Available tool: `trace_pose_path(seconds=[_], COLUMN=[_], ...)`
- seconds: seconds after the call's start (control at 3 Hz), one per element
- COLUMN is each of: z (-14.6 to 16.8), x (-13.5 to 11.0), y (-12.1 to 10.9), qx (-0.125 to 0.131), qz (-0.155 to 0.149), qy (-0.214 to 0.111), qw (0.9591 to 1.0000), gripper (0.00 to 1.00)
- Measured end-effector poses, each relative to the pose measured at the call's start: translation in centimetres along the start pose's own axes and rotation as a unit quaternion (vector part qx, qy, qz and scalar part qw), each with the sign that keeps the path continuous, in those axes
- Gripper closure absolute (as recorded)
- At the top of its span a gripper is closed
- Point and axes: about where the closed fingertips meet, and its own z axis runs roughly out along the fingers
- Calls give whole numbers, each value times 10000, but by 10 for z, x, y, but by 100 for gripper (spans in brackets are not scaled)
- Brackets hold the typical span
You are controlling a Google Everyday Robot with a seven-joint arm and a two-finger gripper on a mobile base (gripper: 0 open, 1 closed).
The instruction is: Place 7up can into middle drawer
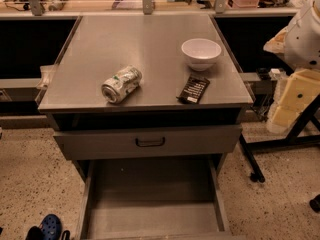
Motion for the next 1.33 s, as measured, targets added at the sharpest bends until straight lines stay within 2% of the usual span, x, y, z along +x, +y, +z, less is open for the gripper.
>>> trace_pose_path(seconds=[0.33,0.67,1.0,1.33], z=[0,15,37,66], x=[0,-12,-41,-107], y=[0,-23,-55,-93], qx=[0,-83,-253,-356], qz=[-2,-470,-1081,-1790], qy=[0,-68,-265,-747], qw=[10000,9988,9935,9804], gripper=[0,0,0,0])
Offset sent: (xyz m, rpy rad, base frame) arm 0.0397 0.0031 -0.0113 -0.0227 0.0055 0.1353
